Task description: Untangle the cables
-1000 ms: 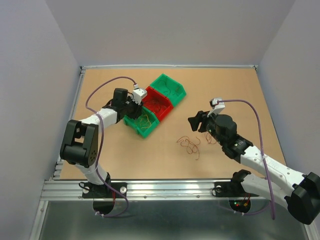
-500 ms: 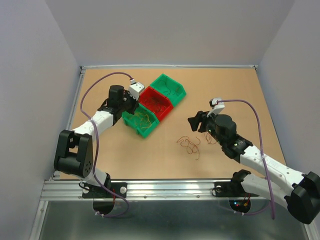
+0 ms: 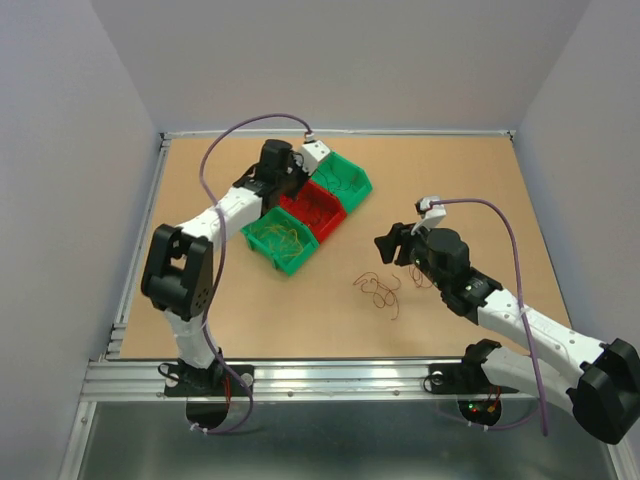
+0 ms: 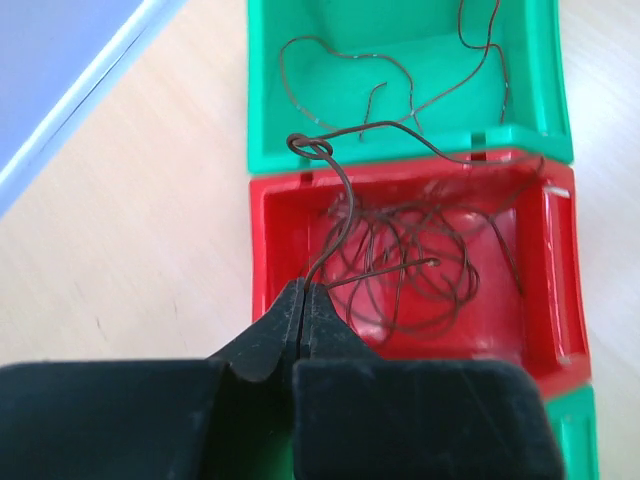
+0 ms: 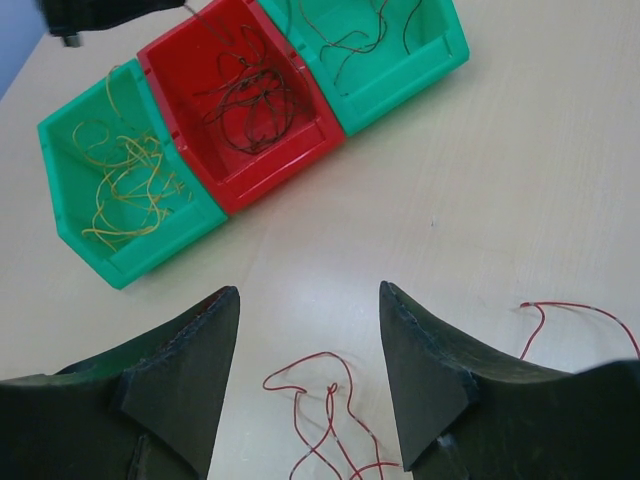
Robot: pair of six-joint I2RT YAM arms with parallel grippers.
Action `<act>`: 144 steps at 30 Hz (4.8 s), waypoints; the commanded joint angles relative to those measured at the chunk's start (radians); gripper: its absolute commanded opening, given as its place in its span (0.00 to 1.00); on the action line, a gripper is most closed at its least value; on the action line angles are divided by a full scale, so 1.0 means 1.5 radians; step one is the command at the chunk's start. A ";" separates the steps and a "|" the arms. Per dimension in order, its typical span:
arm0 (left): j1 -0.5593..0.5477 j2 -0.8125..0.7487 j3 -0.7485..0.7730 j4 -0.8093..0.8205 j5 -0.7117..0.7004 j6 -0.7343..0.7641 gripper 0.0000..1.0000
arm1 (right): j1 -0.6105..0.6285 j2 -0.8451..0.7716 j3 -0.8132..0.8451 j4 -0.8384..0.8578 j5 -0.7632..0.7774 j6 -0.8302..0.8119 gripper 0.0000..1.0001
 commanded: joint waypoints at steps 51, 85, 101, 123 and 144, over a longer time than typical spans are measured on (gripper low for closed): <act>-0.012 -0.104 -0.154 0.091 -0.018 -0.019 0.65 | -0.019 0.258 0.175 -0.387 0.296 0.149 1.00; -0.001 -0.149 -0.180 0.118 -0.012 -0.027 0.65 | -0.001 0.281 0.266 -0.040 -0.059 -0.071 0.01; 0.034 -0.198 -0.213 0.170 0.007 -0.049 0.66 | -0.009 0.636 0.649 0.084 -0.147 -0.158 0.00; 0.042 -0.199 -0.217 0.179 0.008 -0.053 0.66 | -0.111 0.954 0.837 -0.200 -0.283 -0.190 0.00; 0.045 -0.198 -0.218 0.184 0.005 -0.057 0.67 | -0.072 0.753 0.650 -0.215 -0.145 -0.173 0.28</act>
